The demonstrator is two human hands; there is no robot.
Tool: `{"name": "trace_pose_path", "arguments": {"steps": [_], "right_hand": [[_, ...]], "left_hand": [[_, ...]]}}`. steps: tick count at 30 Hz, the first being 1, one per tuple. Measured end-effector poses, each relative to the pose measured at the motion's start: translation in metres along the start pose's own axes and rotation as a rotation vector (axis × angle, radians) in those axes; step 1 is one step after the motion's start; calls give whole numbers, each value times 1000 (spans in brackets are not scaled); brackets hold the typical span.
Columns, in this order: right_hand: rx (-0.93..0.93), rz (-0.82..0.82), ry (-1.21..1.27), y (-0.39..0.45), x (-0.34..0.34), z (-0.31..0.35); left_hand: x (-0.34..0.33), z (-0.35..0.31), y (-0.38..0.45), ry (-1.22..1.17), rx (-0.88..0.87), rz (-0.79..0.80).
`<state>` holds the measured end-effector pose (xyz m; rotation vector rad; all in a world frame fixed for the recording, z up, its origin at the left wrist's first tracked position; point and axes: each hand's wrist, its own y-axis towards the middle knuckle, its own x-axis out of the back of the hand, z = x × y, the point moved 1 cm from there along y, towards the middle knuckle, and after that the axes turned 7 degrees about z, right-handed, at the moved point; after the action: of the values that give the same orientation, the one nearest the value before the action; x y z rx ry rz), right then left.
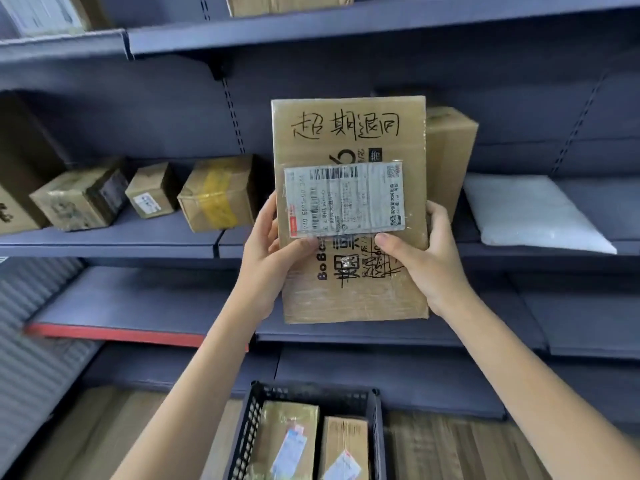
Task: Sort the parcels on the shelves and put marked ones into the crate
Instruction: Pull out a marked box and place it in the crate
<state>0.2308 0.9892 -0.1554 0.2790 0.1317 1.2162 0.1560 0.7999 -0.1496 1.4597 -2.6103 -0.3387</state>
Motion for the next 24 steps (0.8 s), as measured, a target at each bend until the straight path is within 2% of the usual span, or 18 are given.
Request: {"name": "trace_pose_path", "arguments": {"steps": [15, 24], "right_hand": [[-485, -111, -81, -92, -116, -169], [-732, -165, -67, -145, -121, -253]], "left_hand": [[83, 173, -89, -38, 463, -63], [75, 263, -130, -11, 719, -19]]}}
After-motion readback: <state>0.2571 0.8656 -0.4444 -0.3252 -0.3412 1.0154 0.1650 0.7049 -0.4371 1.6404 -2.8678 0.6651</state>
